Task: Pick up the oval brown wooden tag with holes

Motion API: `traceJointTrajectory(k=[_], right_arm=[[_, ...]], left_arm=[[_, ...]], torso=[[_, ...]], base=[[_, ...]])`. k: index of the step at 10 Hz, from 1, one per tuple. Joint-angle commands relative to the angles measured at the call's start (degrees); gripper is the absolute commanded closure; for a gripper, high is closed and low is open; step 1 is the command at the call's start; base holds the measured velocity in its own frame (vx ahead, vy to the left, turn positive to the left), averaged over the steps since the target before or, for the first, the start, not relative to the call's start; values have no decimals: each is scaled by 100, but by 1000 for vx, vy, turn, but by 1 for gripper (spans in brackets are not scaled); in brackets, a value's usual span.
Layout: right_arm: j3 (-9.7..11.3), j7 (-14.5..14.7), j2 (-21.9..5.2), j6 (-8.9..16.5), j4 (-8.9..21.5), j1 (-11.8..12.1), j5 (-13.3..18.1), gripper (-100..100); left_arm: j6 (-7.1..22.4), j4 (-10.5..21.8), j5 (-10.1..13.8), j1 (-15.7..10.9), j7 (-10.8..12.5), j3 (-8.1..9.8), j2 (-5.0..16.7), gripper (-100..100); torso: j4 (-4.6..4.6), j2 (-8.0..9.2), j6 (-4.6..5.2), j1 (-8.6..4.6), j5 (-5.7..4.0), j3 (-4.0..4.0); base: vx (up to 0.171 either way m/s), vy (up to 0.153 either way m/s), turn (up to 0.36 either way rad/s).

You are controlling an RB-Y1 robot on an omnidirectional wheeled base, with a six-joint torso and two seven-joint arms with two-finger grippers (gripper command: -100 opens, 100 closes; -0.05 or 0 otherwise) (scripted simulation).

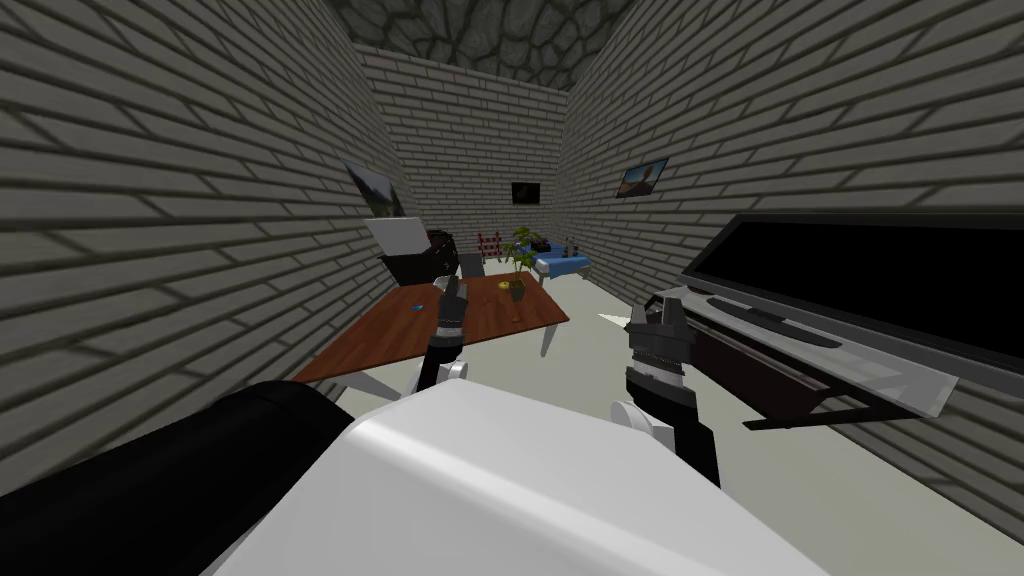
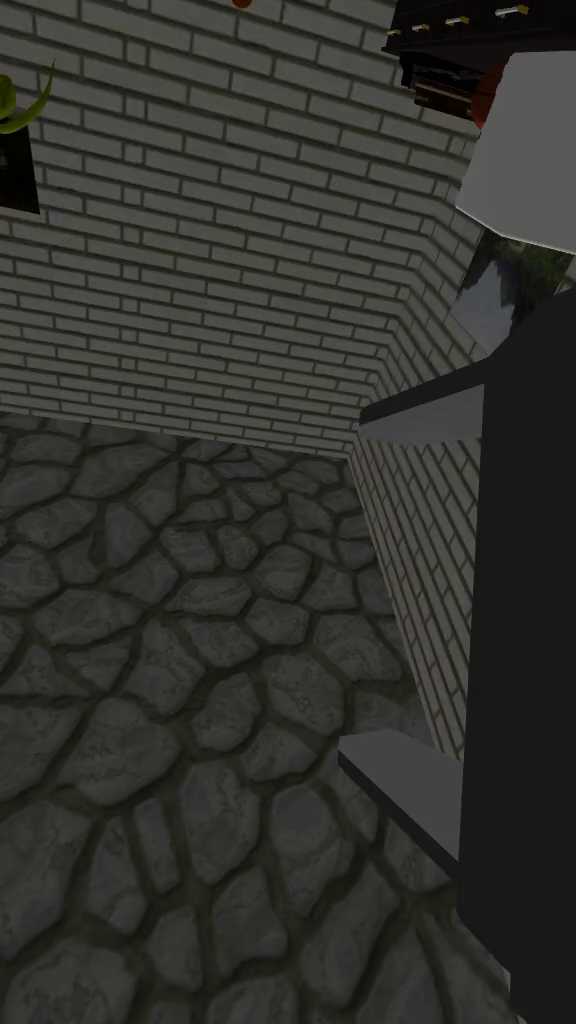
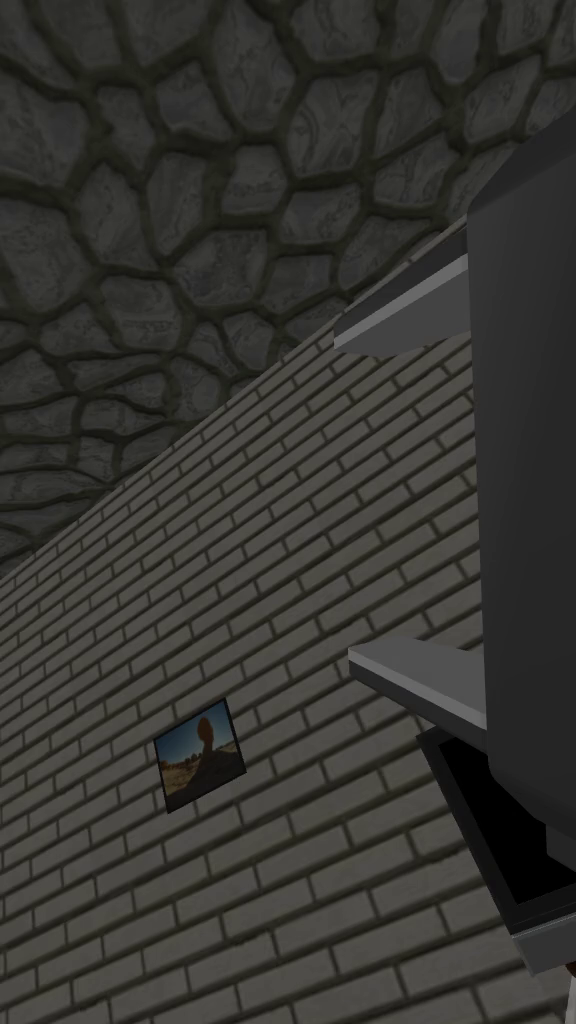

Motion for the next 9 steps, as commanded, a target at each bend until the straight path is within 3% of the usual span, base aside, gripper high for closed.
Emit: traceJointTrajectory(k=[1, 6, 9], right_arm=[[0, 0, 0, 0, 0, 0, 0, 0], [1, 0, 1, 0, 0, 0, 0, 0], [1, 0, 0, 0, 0, 0, 0, 0]], left_arm=[[98, 35, 25, -38, 12, -7, 240, -100], [818, 340, 224, -353, 110, -49, 939, -100], [1123, 437, 282, -448, 140, -58, 1028, -100]], torso=[[0, 0, 0, 0, 0, 0], [-3, -14, 1, -24, -5, -8], [-2, -9, 0, -21, -5, -6]], base=[[6, -12, -11], [29, -54, -23], [20, -49, -13]])
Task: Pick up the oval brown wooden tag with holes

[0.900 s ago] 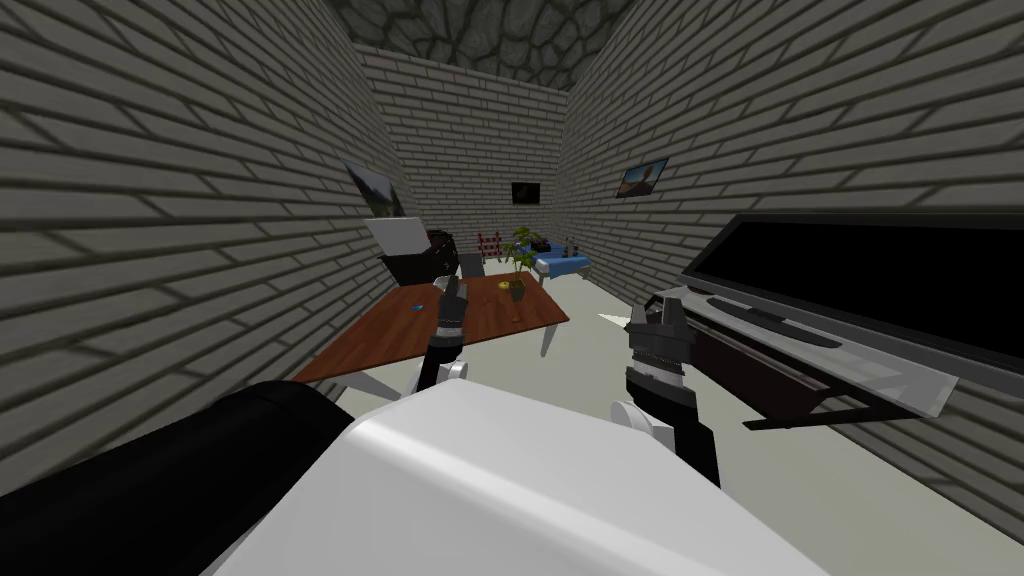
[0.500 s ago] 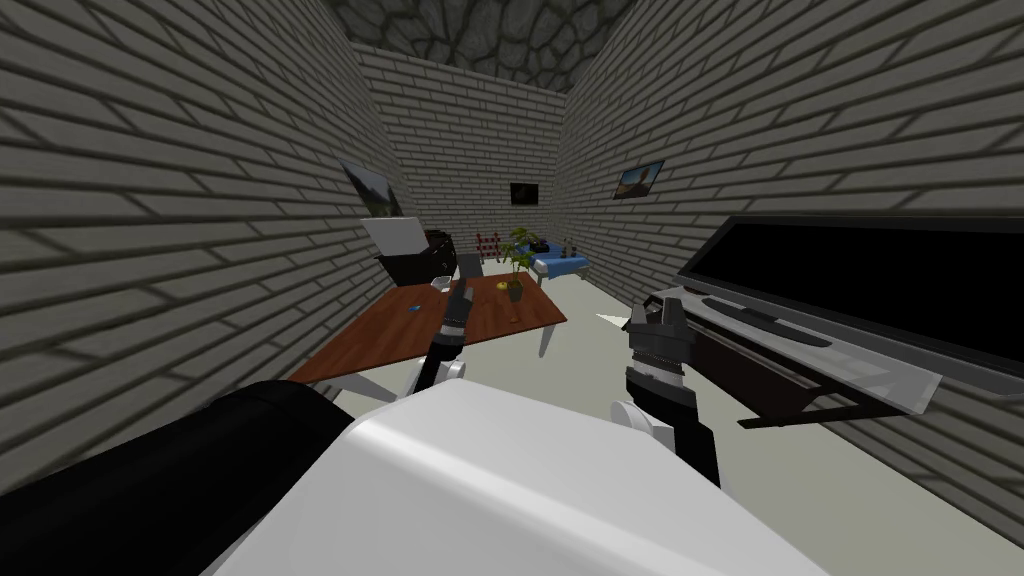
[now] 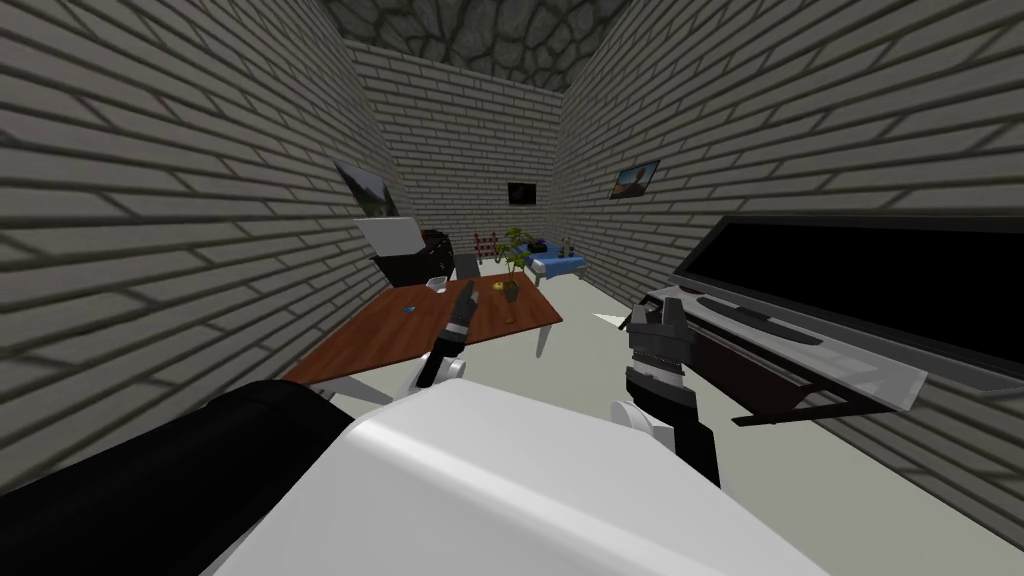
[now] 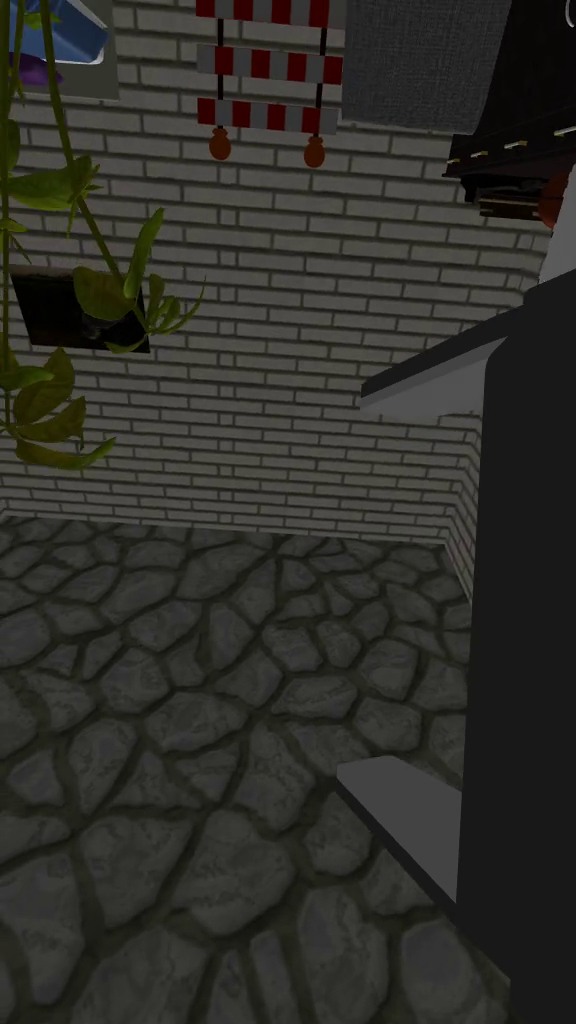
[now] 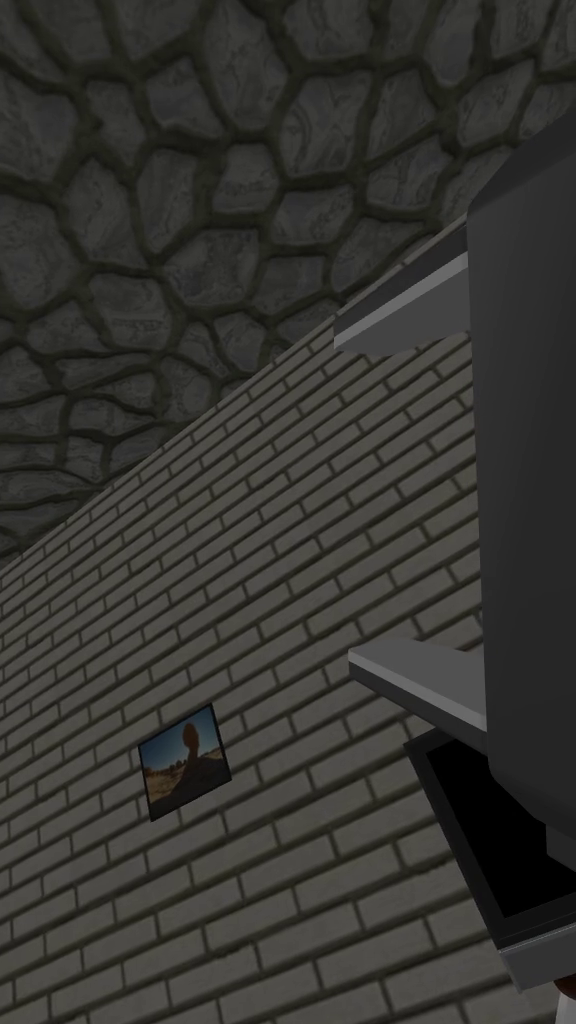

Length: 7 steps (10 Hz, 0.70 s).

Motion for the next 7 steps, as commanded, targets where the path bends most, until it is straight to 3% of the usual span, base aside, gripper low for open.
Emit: traceJointTrajectory(k=[1, 4, 6, 7], right_arm=[[0, 0, 0, 0, 0, 0, 0, 0], [0, 0, 0, 0, 0, 0, 0, 0], [0, 0, 0, 0, 0, 0, 0, 0], [0, 0, 0, 0, 0, 0, 0, 0]], left_arm=[[286, 127, 77, -148, 45, 5, 94, -100], [613, 247, 145, -262, 80, -2, 154, -100], [1052, 525, 292, -514, 157, -11, 235, -100], [1211, 525, 292, -514, 157, -11, 235, -100]], torso=[[0, 0, 0, 0, 0, 0], [-1, -7, 1, -1, 0, -4], [-1, -5, 1, -4, 0, -3], [-2, -9, 1, -16, -3, -5]], base=[[24, -49, -23], [31, -43, -14], [36, -72, -31], [40, -66, -7]])
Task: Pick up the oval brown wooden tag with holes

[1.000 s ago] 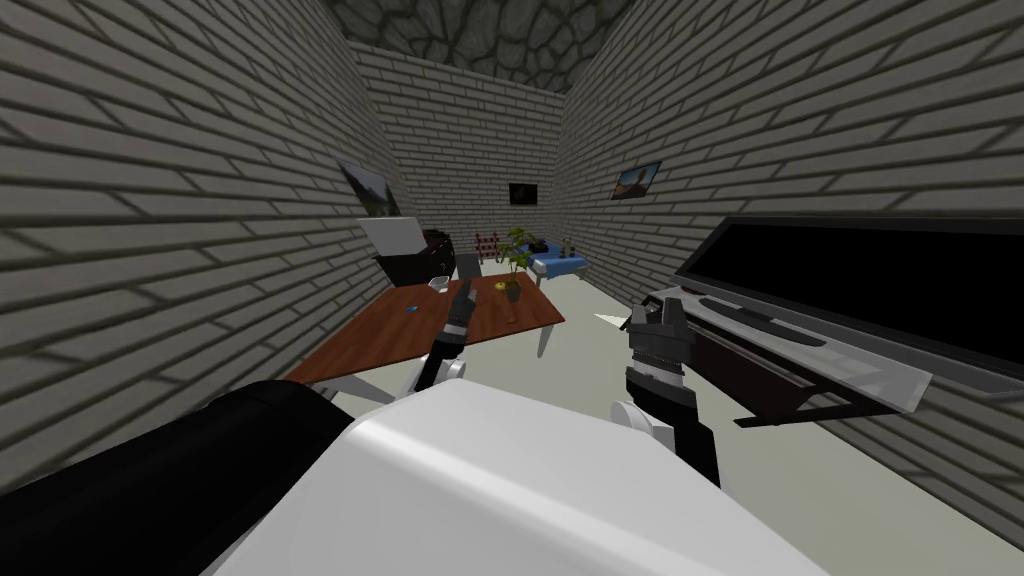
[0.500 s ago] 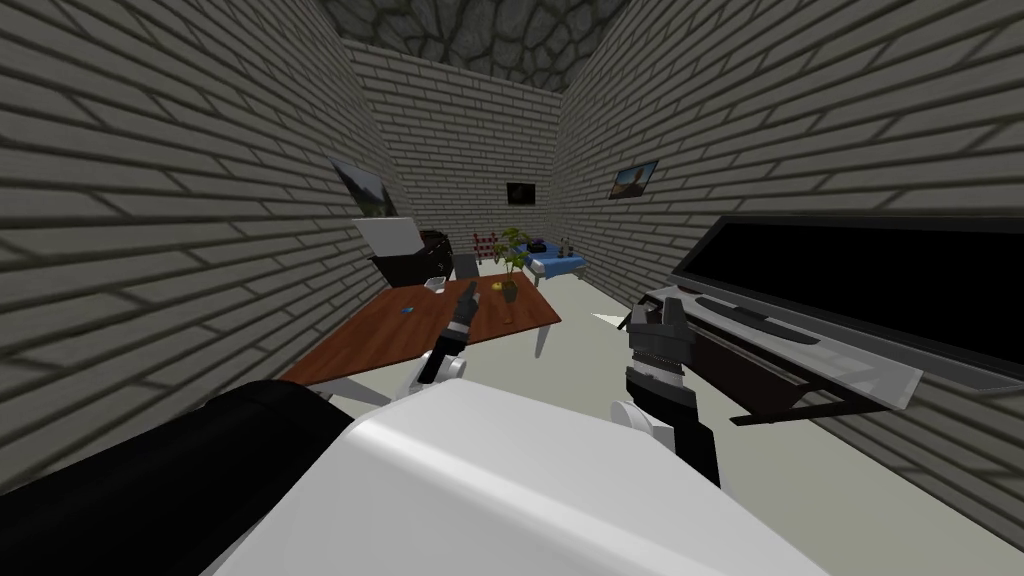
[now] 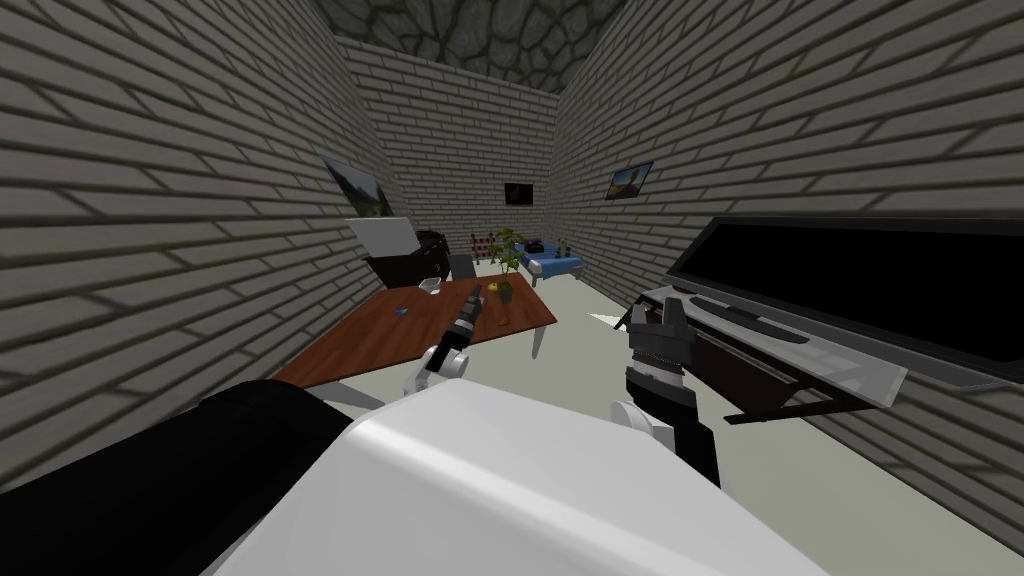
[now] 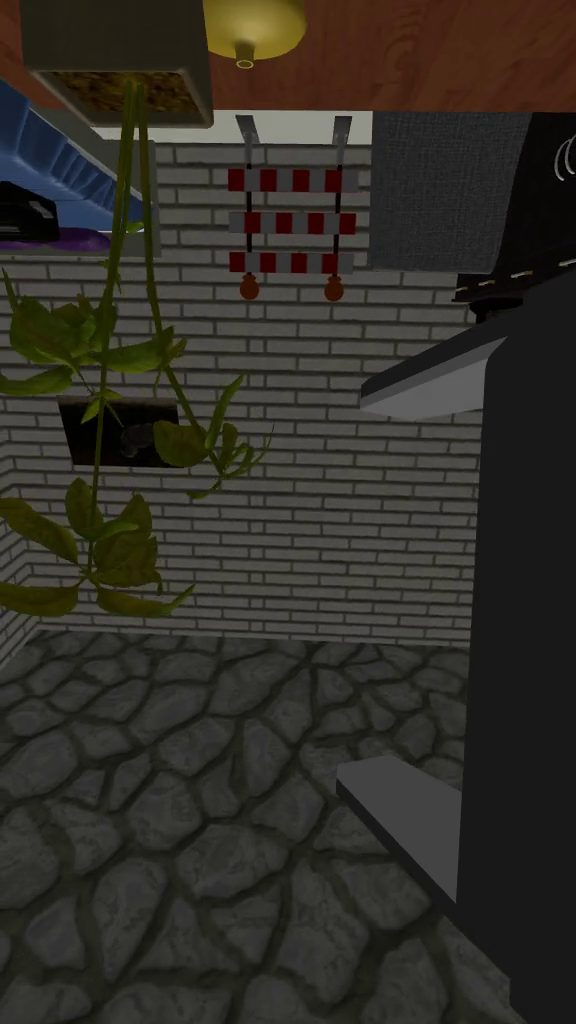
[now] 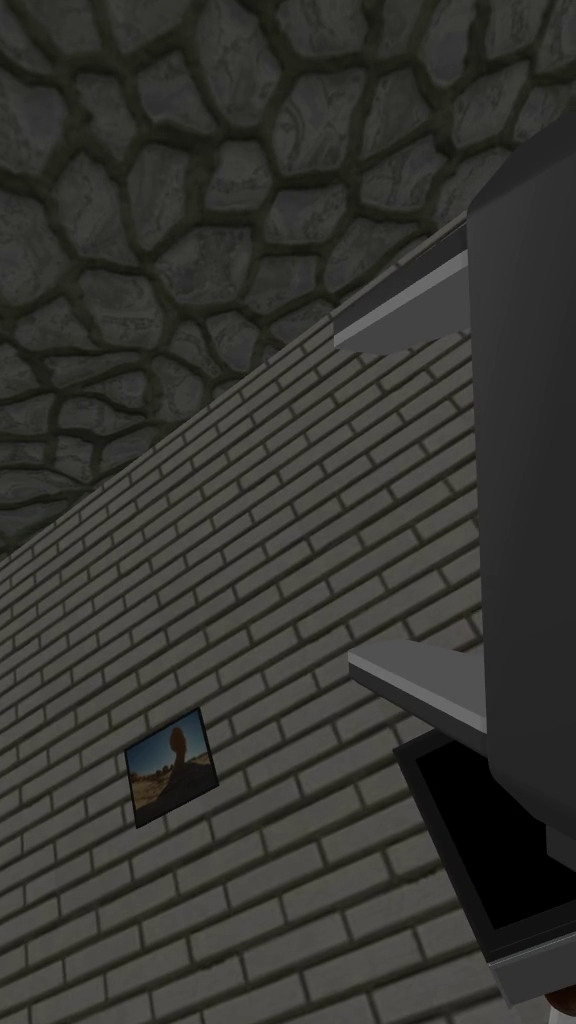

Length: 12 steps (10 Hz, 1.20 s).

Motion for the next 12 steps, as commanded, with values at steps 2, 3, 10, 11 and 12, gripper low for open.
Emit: traceJointTrajectory(k=[2, 3, 10, 11, 12], right_arm=[[0, 0, 0, 0, 0, 0, 0, 0], [0, 0, 0, 0, 0, 0, 0, 0], [0, 0, 0, 0, 0, 0, 0, 0], [0, 0, 0, 0, 0, 0, 0, 0], [0, 0, 0, 0, 0, 0, 0, 0]], left_arm=[[399, 254, 92, -181, 50, 5, 26, -100], [583, 423, 172, -325, 93, 8, 40, -100], [1747, 997, 419, -788, 231, 38, 38, -100], [1928, 1209, 503, -950, 278, 56, 30, -100], [2097, 1209, 503, -950, 278, 56, 30, -100]], torso=[[0, -2, 1, 4, 2, -1], [0, 1, 0, 8, 2, 0], [0, -2, 0, 7, 2, -1], [0, 1, 0, 7, 2, 0], [0, -1, 0, 5, 2, -1]], base=[[38, -51, -17], [37, -58, -23], [38, -48, -12], [43, -55, -12], [42, -47, -7]])
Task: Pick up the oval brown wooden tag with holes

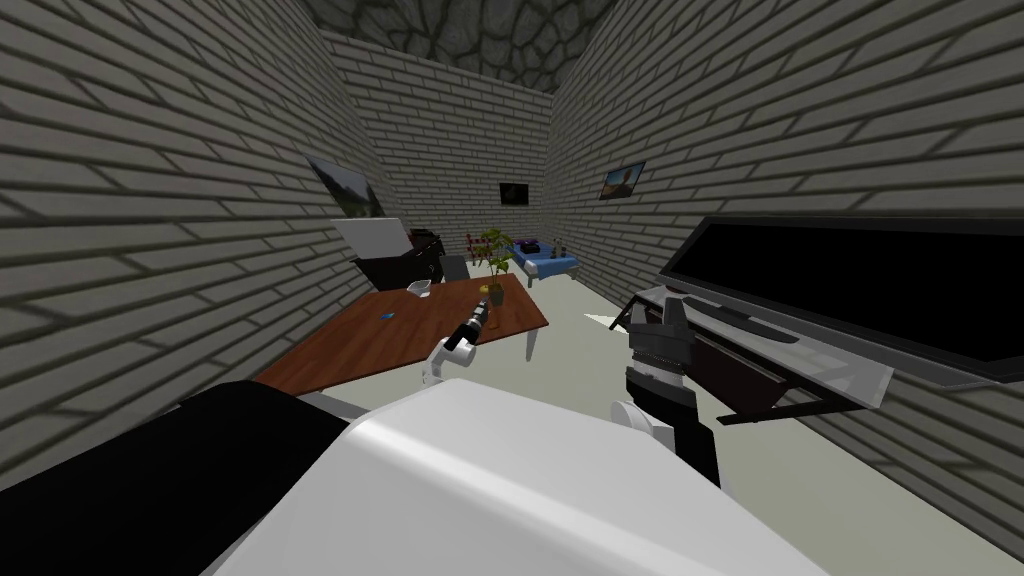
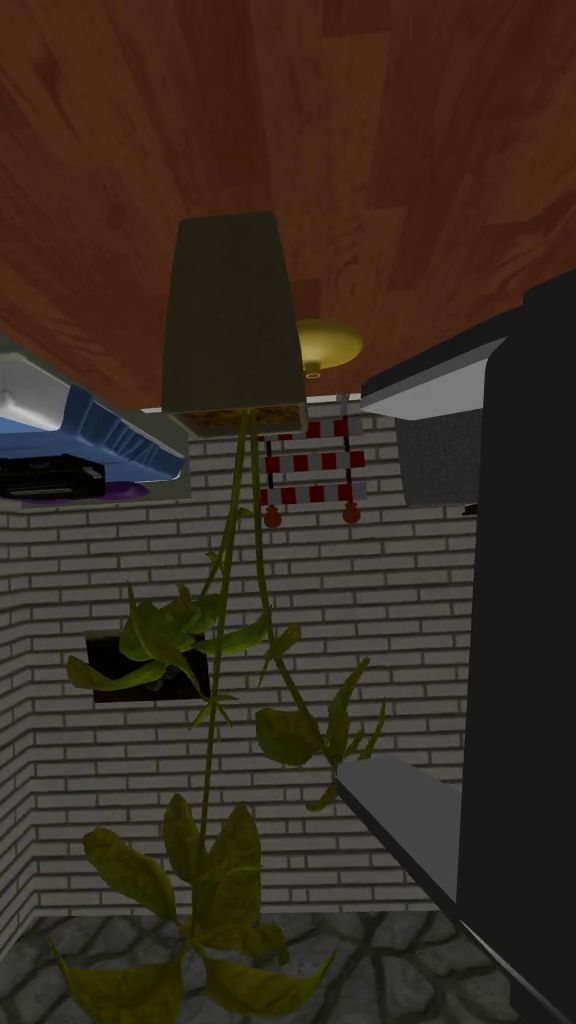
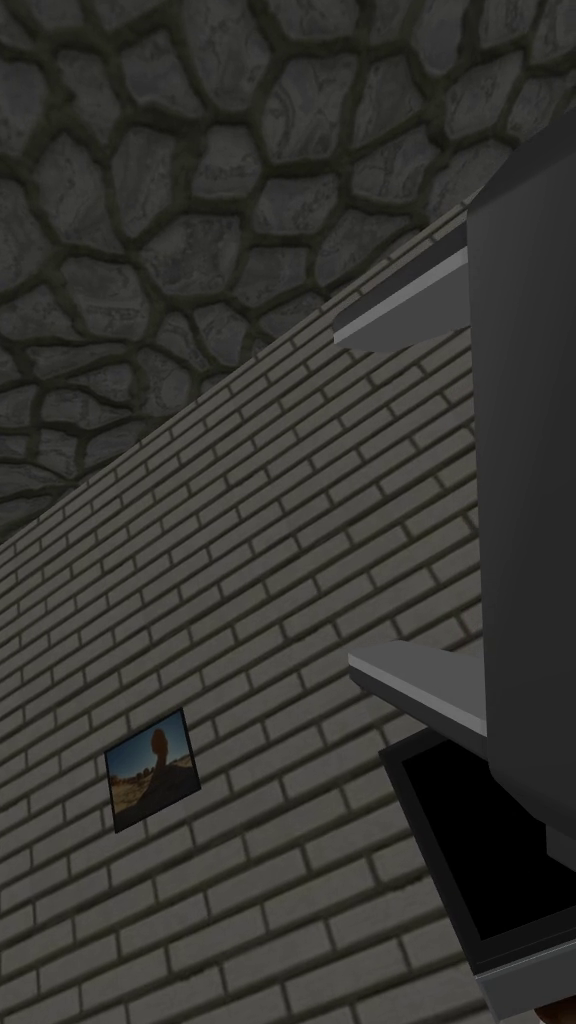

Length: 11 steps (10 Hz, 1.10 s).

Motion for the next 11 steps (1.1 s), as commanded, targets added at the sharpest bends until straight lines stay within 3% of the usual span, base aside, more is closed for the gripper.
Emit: traceJointTrajectory(k=[1, 4, 5, 8, 10, 11], right_arm=[[0, 0, 0, 0, 0, 0, 0, 0], [0, 0, 0, 0, 0, 0, 0, 0], [0, 0, 0, 0, 0, 0, 0, 0], [0, 0, 0, 0, 0, 0, 0, 0], [0, 0, 0, 0, 0, 0, 0, 0], [0, 0, 0, 0, 0, 0, 0, 0]], left_arm=[[286, 286, 107, -214, 61, 34, 9, -100], [815, 521, 190, -381, 110, 60, 2, -100], [831, 521, 190, -381, 110, 60, 2, -100], [1338, 999, 351, -720, 209, 123, 2, -100], [1530, 999, 351, -720, 209, 123, 2, -100], [1768, 1248, 429, -890, 259, 160, 12, -100]], torso=[[0, 0, 0, 0, 0, 0], [0, -2, 1, 1, 0, -1], [0, 0, -1, 4, 1, 0], [1, 4, -1, 7, 1, 3], [-1, -2, -1, 8, 1, -1], [1, 7, -1, 13, 2, 3]], base=[[55, -54, -15], [43, -43, -5], [18, -14, 4], [39, -34, -5], [36, -22, 0], [41, -31, -3]])
